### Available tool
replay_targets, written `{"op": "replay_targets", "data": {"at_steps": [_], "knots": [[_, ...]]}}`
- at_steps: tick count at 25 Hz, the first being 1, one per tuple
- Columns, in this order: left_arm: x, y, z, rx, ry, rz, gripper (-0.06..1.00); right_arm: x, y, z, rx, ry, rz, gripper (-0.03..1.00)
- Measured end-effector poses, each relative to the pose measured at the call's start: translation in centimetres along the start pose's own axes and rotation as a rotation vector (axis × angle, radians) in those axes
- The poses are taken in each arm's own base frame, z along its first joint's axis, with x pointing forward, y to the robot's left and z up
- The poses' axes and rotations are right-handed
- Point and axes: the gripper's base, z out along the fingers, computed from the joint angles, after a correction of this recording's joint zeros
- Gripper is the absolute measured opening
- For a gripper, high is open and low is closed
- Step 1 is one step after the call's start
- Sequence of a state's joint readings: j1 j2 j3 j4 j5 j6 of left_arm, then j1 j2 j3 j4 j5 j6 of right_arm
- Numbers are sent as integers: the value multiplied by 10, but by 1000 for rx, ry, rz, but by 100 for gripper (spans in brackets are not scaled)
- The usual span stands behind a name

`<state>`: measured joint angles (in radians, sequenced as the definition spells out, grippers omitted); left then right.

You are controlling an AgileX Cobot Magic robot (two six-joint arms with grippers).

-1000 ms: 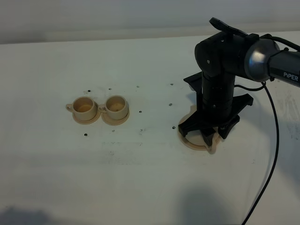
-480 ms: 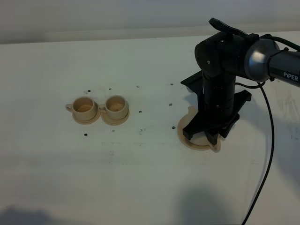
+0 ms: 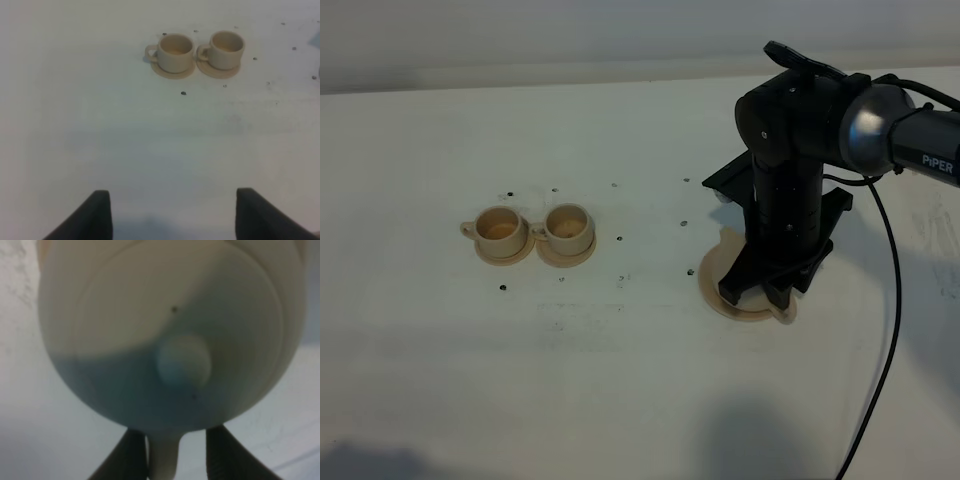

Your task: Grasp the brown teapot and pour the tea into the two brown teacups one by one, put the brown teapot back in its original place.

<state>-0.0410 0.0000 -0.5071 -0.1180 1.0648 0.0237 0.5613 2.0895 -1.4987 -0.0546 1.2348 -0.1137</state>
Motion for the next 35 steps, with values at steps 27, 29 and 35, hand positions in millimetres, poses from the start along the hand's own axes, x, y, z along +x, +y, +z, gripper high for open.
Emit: {"op": "replay_targets", "data": {"at_steps": [27, 29, 35], "knots": [[0, 0, 0, 0, 0, 0, 51, -2, 0, 9, -5, 26, -56, 9], [0, 0, 0, 0, 0, 0, 51, -2, 0, 9, -5, 25, -56, 9], [0, 0, 0, 0, 0, 0, 51, -1, 0, -1, -4, -9, -60, 9]]}}
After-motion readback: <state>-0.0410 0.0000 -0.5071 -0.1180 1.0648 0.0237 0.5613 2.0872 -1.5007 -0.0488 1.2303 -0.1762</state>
